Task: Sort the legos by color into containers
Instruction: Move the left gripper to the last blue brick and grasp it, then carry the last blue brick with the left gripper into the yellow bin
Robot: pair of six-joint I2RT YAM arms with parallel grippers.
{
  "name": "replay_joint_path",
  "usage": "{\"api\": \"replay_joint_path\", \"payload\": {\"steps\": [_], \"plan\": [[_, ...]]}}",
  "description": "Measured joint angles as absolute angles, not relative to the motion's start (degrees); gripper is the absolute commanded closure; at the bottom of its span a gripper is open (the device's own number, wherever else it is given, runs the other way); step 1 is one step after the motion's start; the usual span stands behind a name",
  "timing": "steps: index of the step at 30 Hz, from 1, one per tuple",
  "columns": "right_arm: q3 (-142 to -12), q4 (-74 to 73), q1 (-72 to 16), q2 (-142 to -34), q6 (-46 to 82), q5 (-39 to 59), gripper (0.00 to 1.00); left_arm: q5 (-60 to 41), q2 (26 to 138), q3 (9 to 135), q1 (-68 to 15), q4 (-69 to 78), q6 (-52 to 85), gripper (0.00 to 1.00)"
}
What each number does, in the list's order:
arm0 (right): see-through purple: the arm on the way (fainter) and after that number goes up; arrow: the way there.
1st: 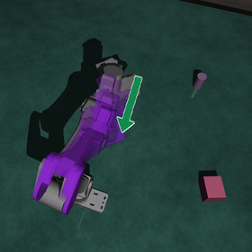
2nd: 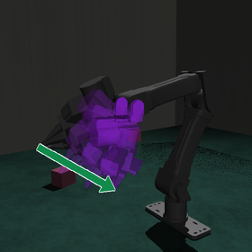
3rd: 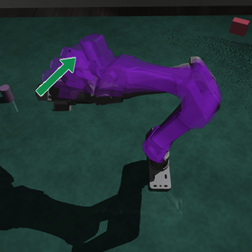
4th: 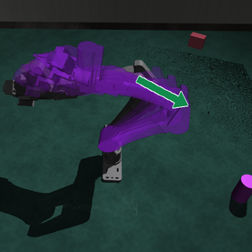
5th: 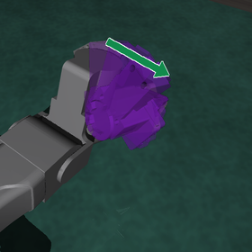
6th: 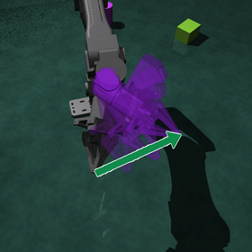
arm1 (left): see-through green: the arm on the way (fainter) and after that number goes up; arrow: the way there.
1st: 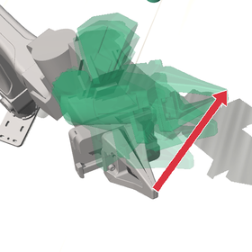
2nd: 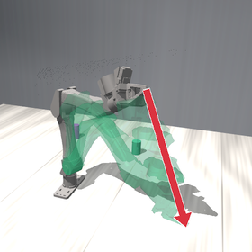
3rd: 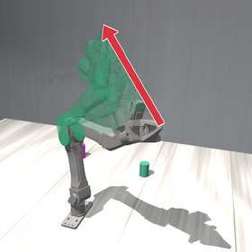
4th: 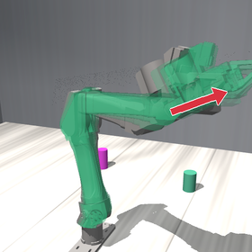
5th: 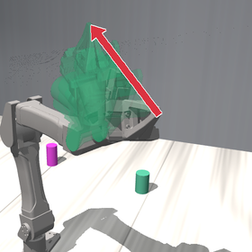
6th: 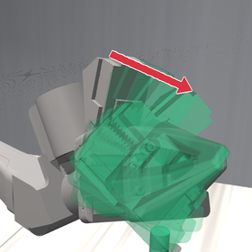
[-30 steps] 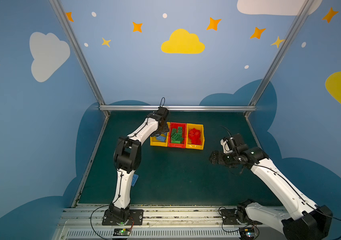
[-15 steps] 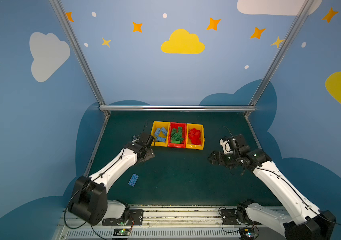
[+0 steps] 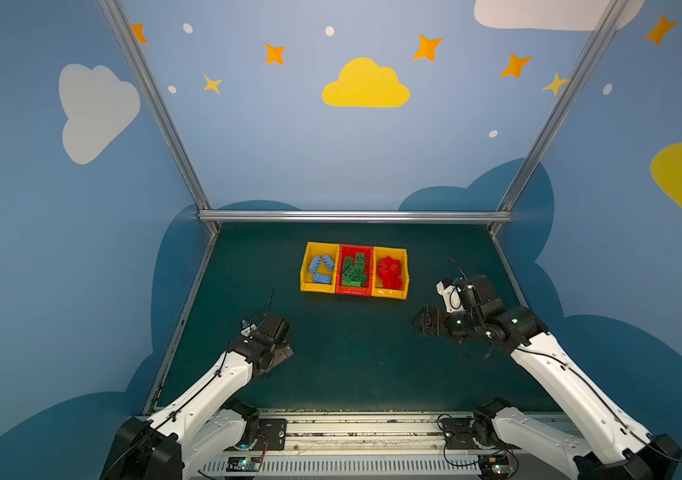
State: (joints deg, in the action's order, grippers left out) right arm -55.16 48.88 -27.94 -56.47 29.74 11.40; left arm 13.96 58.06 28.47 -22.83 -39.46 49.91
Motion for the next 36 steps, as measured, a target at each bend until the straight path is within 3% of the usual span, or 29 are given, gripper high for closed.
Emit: {"api": "replay_joint_path", "payload": {"steps": [8, 16, 28, 36], "plan": [[-54.3, 50.41, -28.56, -53.1, 30.79, 9.85, 0.06, 9.41, 68.49, 29.85, -23.09, -35.42, 49.12, 0.06], [-52.99, 51.27, -28.62, -51.57, 31.88, 8.86, 0.06, 9.15, 69.56, 32.69, -31.99, -35.0, 51.03, 0.08], [-52.99, 51.33, -28.88, -52.47, 32.08, 8.4, 0.06, 13.69, 75.46, 35.2, -32.03, -36.42, 51.64, 0.1], [-53.04, 51.37, -28.88, -53.69, 32.05, 7.86, 0.06, 13.96, 80.53, 38.09, -30.72, -34.54, 50.83, 0.52]]}}
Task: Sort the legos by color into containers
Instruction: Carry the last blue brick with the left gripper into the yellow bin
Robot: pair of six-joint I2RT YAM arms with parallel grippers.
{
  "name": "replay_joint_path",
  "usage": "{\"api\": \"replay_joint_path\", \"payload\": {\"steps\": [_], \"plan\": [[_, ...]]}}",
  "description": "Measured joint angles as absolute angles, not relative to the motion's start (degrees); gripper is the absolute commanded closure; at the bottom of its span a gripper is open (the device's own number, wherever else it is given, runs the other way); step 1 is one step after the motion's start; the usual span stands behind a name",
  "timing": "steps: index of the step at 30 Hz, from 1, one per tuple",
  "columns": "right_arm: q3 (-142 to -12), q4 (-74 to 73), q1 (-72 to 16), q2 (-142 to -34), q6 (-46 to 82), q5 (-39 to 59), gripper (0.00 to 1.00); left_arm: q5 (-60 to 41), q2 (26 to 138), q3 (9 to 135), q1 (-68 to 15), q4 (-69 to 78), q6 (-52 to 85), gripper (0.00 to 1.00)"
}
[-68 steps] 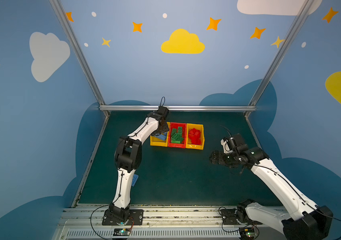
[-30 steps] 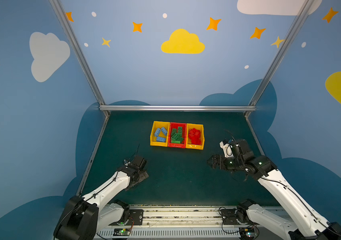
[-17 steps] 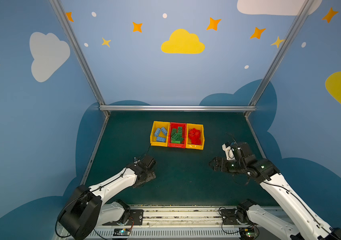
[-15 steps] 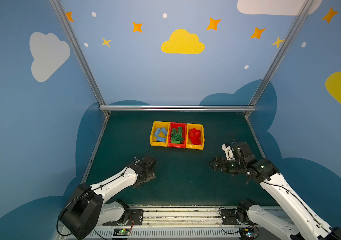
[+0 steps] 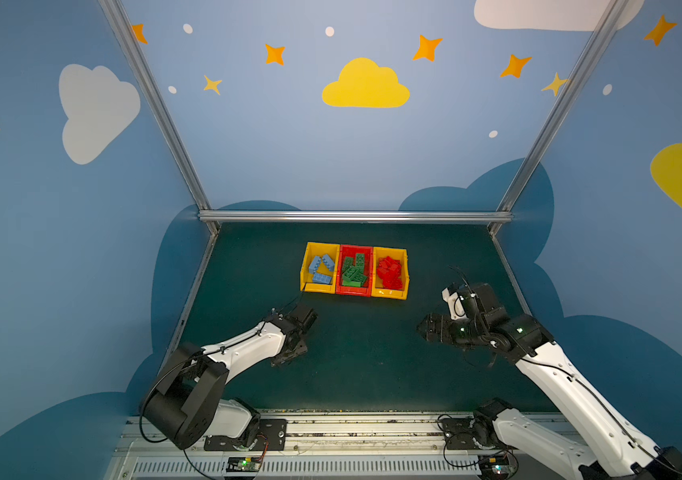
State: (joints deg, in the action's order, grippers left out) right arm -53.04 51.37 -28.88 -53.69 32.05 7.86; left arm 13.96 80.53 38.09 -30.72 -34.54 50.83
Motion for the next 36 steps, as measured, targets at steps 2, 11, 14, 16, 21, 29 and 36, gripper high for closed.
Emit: {"api": "replay_joint_path", "payload": {"steps": [2, 11, 14, 16, 21, 29, 36], "plan": [[-53.06, 51.37, -28.88, -54.06, 32.05, 7.62, 0.06, 13.8, 80.68, 38.15, -30.7, -34.24, 50.7, 0.64], [-53.1, 51.0, -28.88, -57.25, 31.75, 7.46, 0.06, 14.57, 83.05, 46.35, -30.46, -38.92, 47.46, 0.74], [-53.15, 50.41, -28.88, -58.59, 31.46, 7.46, 0.06, 15.53, 87.13, 55.61, -29.87, -40.07, 44.64, 0.74], [-53.25, 50.04, -28.88, -59.53, 31.24, 7.46, 0.06, 15.94, 90.96, 62.59, -29.1, -40.34, 42.48, 0.74], [-54.08, 49.5, -28.84, -61.91, 30.61, 7.01, 0.06, 16.21, 102.63, 79.57, -26.92, -39.64, 36.84, 0.73], [-56.25, 49.65, -27.4, -62.89, 28.8, 5.28, 0.06, 13.98, 121.34, 101.38, -23.22, -40.86, 31.46, 0.69], [-56.31, 50.41, -25.56, -63.24, 27.79, 4.51, 0.06, 11.38, 128.49, 109.03, -22.15, -43.22, 30.13, 0.46]]}}
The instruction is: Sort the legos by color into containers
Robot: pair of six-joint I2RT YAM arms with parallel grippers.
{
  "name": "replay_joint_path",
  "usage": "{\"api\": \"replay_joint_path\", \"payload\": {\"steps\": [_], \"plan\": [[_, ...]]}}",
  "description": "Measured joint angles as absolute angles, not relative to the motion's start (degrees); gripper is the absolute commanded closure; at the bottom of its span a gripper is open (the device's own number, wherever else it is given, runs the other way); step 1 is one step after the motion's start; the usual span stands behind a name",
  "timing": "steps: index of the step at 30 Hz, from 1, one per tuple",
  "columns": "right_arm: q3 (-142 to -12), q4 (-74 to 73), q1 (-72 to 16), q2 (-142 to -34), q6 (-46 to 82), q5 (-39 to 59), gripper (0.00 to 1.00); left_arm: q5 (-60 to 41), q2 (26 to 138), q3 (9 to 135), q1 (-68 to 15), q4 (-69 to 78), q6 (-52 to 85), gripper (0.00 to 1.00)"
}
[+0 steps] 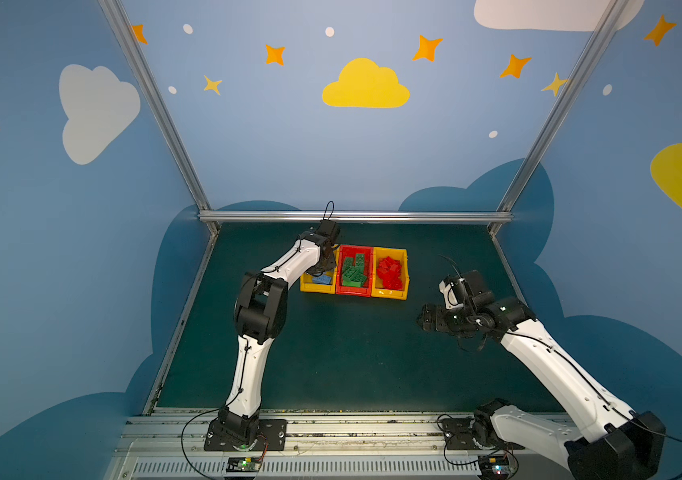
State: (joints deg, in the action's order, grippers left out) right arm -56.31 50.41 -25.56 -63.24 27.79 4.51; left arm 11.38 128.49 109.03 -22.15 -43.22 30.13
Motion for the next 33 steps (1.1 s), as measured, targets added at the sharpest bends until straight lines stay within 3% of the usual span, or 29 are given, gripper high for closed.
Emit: {"api": "replay_joint_path", "payload": {"steps": [9, 14, 23, 28, 33], "plan": [[-56.31, 50.33, -25.21, -63.77, 27.16, 4.95, 0.06, 10.85, 123.98, 105.06, -22.17, -43.64, 29.71, 0.0], [-56.1, 48.97, -25.17, -62.63, 27.16, 4.58, 0.06, 13.85, 109.08, 91.85, -22.48, -39.75, 29.67, 0.0], [-49.06, 41.76, -25.15, -55.11, 19.03, -6.04, 0.05, 29.45, 70.91, 53.17, -22.11, -23.0, 22.59, 0.0], [-35.92, 24.88, -25.1, -45.95, 11.62, -15.53, 0.05, 36.64, 54.02, 29.58, -20.78, -3.03, 14.5, 0.0], [-21.85, 2.83, -22.92, -47.46, 4.84, -24.34, 0.05, 35.79, 51.4, 20.25, -12.49, 9.32, 12.64, 0.0]]}}
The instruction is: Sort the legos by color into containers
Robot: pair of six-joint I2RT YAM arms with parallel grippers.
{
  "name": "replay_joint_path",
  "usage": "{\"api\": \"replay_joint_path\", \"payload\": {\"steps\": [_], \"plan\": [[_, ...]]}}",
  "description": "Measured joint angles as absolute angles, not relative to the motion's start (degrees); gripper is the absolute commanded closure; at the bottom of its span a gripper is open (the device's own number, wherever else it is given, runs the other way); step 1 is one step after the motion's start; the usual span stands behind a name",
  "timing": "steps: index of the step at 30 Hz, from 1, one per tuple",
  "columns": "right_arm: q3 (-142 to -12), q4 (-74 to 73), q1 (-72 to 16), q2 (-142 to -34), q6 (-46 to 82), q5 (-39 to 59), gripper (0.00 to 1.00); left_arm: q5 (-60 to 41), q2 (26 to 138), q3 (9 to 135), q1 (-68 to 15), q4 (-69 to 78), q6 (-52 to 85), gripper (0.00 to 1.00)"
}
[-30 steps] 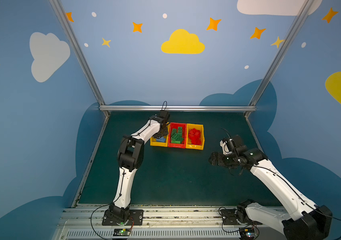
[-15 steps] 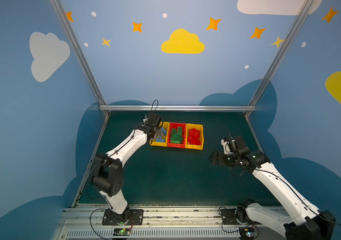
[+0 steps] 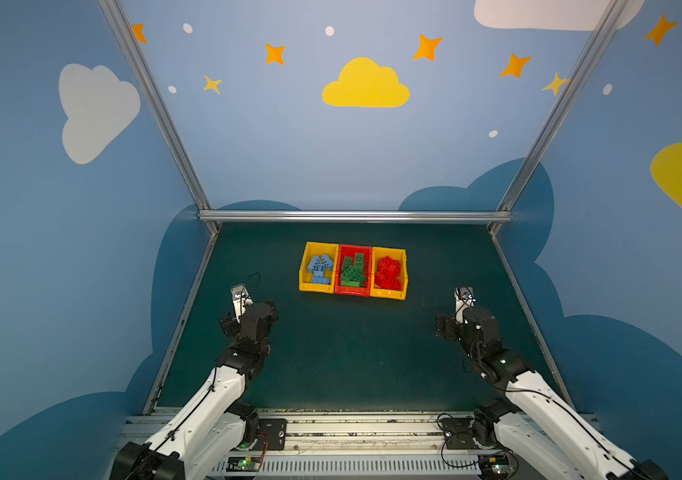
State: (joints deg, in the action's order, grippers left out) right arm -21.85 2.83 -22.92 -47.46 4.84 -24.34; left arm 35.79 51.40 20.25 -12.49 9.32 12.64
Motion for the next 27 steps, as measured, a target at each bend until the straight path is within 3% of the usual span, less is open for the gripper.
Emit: {"api": "replay_joint_path", "payload": {"steps": [6, 11, 18, 22, 27], "plan": [[-18.48, -15.99, -15.44, -64.38, 2.31, -25.96, 0.05, 32.12, 61.78, 17.78, -5.23, 22.98, 12.4, 0.0], [-18.79, -26.55, -11.92, -72.14, 0.47, -24.16, 0.05, 28.73, 66.28, 13.98, -2.61, 29.87, 12.88, 0.0], [-20.58, -37.17, -5.63, -78.24, -0.38, -14.76, 0.05, 24.8, 71.81, 16.71, -0.12, 35.59, 13.13, 0.0], [-20.56, -46.92, -4.62, -86.98, -0.64, -9.74, 0.05, 23.77, 77.34, 17.26, 0.14, 41.78, 12.56, 0.0], [-21.5, -45.19, -2.15, -87.99, -0.12, -3.05, 0.04, 17.74, 85.54, 27.59, 0.91, 34.09, 9.85, 0.0]]}}
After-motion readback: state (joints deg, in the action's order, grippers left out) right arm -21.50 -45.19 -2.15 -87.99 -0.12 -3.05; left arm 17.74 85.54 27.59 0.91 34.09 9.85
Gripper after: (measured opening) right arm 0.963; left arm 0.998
